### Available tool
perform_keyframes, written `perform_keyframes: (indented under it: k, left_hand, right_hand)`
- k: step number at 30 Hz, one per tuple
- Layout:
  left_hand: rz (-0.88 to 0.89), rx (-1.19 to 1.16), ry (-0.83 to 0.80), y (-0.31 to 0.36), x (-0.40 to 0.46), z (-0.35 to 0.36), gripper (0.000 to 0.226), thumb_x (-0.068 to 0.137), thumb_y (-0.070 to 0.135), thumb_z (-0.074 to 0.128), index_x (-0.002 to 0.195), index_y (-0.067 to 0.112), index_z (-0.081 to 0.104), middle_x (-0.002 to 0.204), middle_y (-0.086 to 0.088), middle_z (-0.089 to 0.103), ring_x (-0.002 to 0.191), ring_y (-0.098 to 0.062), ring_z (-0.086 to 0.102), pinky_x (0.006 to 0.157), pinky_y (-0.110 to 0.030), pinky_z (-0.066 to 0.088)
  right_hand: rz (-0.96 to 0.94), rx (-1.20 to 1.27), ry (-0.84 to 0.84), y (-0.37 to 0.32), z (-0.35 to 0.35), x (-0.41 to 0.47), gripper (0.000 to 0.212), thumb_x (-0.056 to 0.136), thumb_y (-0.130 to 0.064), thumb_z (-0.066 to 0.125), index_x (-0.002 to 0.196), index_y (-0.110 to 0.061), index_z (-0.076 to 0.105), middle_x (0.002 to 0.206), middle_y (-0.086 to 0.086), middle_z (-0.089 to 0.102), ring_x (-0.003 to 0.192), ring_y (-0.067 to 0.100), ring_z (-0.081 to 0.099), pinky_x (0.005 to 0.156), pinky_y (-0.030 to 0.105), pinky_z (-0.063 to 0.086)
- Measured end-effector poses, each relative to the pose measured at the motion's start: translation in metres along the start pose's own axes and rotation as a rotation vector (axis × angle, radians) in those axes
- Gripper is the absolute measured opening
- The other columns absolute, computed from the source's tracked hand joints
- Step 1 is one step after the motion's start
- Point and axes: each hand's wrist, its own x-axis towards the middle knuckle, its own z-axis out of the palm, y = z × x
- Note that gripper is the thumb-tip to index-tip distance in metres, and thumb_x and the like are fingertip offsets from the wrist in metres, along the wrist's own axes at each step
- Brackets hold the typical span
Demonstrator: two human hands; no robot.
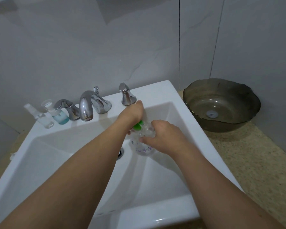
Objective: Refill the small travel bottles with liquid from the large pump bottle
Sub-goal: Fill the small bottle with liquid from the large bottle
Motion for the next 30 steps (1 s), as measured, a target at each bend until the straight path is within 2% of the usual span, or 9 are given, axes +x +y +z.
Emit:
perform_keyframes:
  k: [3, 8, 11, 13, 15, 18, 23, 30]
  left_hand:
    - [0.010, -0.019, 0.007, -0.001, 0.003, 0.000, 0.062, 0.097, 0.041, 0.019, 0.121, 0.001, 0.061, 0.106, -0.027, 0.069, 0.092, -0.046, 0.068, 0.090, -0.060, 0.055]
    - [0.042, 0.020, -0.001, -0.003, 0.005, -0.001, 0.062, 0.100, 0.040, 0.017, 0.119, 0.000, 0.060, 0.104, -0.027, 0.068, 0.090, -0.044, 0.067, 0.090, -0.059, 0.055]
    - [0.056, 0.082, -0.031, -0.003, 0.005, -0.003, 0.063, 0.100, 0.045, 0.020, 0.122, 0.001, 0.059, 0.096, -0.024, 0.067, 0.081, -0.039, 0.064, 0.078, -0.047, 0.056]
    - [0.013, 0.115, -0.098, -0.002, 0.005, -0.010, 0.079, 0.096, 0.064, 0.021, 0.128, 0.003, 0.059, 0.105, -0.023, 0.068, 0.090, -0.041, 0.065, 0.079, -0.046, 0.055]
    - [-0.031, 0.122, -0.190, 0.000, 0.005, -0.017, 0.097, 0.088, 0.083, 0.023, 0.136, 0.004, 0.055, 0.121, -0.022, 0.065, 0.108, -0.044, 0.063, 0.079, -0.049, 0.054]
    - [-0.063, 0.117, -0.250, 0.005, 0.003, -0.022, 0.107, 0.085, 0.088, 0.025, 0.144, 0.003, 0.049, 0.132, -0.024, 0.061, 0.121, -0.047, 0.058, 0.083, -0.057, 0.050]
    - [-0.058, 0.148, -0.209, 0.006, 0.010, -0.018, 0.102, 0.089, 0.084, 0.021, 0.138, 0.001, 0.054, 0.125, -0.024, 0.064, 0.113, -0.047, 0.062, 0.094, -0.059, 0.051]
    - [-0.041, 0.157, -0.163, 0.004, 0.008, -0.014, 0.096, 0.091, 0.079, 0.019, 0.133, 0.001, 0.057, 0.114, -0.024, 0.068, 0.103, -0.045, 0.066, 0.094, -0.060, 0.053]
  right_hand:
    - [0.013, 0.008, -0.005, 0.000, 0.002, 0.001, 0.044, 0.078, -0.060, 0.066, 0.098, -0.024, 0.052, 0.102, -0.006, 0.057, 0.091, 0.020, 0.058, 0.071, 0.031, 0.041]
    - [0.016, 0.012, -0.016, 0.000, 0.003, 0.002, 0.041, 0.077, -0.061, 0.065, 0.095, -0.027, 0.050, 0.097, -0.010, 0.055, 0.089, 0.016, 0.056, 0.070, 0.030, 0.039]
    - [0.012, 0.022, -0.018, 0.000, 0.003, 0.002, 0.041, 0.076, -0.062, 0.065, 0.094, -0.027, 0.051, 0.096, -0.010, 0.056, 0.086, 0.015, 0.056, 0.068, 0.030, 0.041]
    - [-0.005, 0.030, -0.021, -0.002, 0.002, 0.002, 0.043, 0.077, -0.062, 0.065, 0.098, -0.025, 0.055, 0.100, -0.009, 0.058, 0.090, 0.015, 0.058, 0.074, 0.031, 0.046]
    - [-0.015, 0.043, -0.001, -0.004, 0.001, 0.001, 0.044, 0.078, -0.060, 0.064, 0.099, -0.023, 0.057, 0.100, -0.008, 0.060, 0.091, 0.016, 0.059, 0.078, 0.033, 0.049]
    - [-0.019, 0.066, 0.033, -0.006, -0.001, 0.001, 0.045, 0.078, -0.059, 0.065, 0.100, -0.021, 0.059, 0.100, -0.007, 0.061, 0.092, 0.017, 0.060, 0.080, 0.034, 0.050]
    - [-0.026, 0.076, 0.039, -0.005, 0.000, 0.001, 0.045, 0.078, -0.061, 0.064, 0.100, -0.022, 0.058, 0.102, -0.008, 0.062, 0.094, 0.015, 0.059, 0.079, 0.031, 0.048]
    - [-0.032, 0.071, 0.043, -0.005, 0.000, 0.000, 0.044, 0.078, -0.061, 0.062, 0.096, -0.021, 0.058, 0.100, -0.007, 0.063, 0.093, 0.016, 0.059, 0.080, 0.033, 0.049]
